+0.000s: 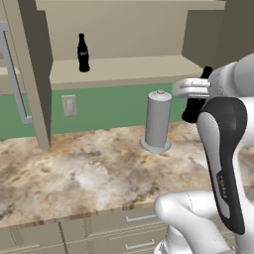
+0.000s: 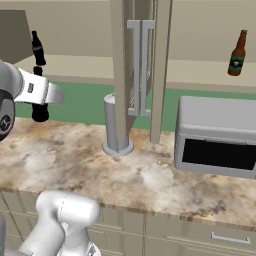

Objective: Sort all alcoholic drinks to one cabinet, and non-alcoholic drinks to the other.

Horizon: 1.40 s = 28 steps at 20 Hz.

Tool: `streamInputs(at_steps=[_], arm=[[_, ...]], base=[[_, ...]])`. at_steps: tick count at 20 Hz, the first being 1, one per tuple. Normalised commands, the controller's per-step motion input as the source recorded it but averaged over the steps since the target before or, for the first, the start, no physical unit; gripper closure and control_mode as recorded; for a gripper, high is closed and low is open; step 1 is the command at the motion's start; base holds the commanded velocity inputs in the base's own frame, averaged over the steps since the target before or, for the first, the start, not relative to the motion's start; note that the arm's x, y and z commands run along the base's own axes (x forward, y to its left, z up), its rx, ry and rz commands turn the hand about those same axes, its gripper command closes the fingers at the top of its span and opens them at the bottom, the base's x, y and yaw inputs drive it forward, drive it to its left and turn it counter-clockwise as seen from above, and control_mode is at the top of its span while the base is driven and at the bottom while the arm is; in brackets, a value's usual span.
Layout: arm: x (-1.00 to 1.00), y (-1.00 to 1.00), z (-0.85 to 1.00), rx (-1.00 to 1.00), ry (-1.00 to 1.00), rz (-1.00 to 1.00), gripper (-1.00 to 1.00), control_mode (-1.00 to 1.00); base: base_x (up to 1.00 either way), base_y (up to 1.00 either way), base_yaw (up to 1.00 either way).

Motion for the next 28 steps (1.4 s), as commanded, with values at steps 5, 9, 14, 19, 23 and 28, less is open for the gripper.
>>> streamInputs(at_steps=[5, 9, 14, 19, 23, 28], arm=[[0.43, 0.00, 0.34, -0.03, -0.16, 0.02, 1.00, -1.00], [0.61, 0.00, 0.35, 0.00, -0.08, 0.03, 1.00, -1.00], [0.68, 0.00, 0.26, 0.00, -0.06, 0.03, 1.00, -1.00], [0.69, 0.07, 0.16, 0.00, -0.05, 0.00, 1.00, -1.00], [0.70, 0.08, 0.00, 0.00, -0.01, 0.00, 1.00, -1.00], [0.67, 0.09, 0.00, 0.00, 0.00, 0.00, 1.00, -1.00]], base=[[0.00, 0.00, 0.00], [0.00, 0.00, 0.00], [0.00, 0.00, 0.00], [0.00, 0.00, 0.00], [0.00, 0.00, 0.00], [0.00, 0.00, 0.00]])
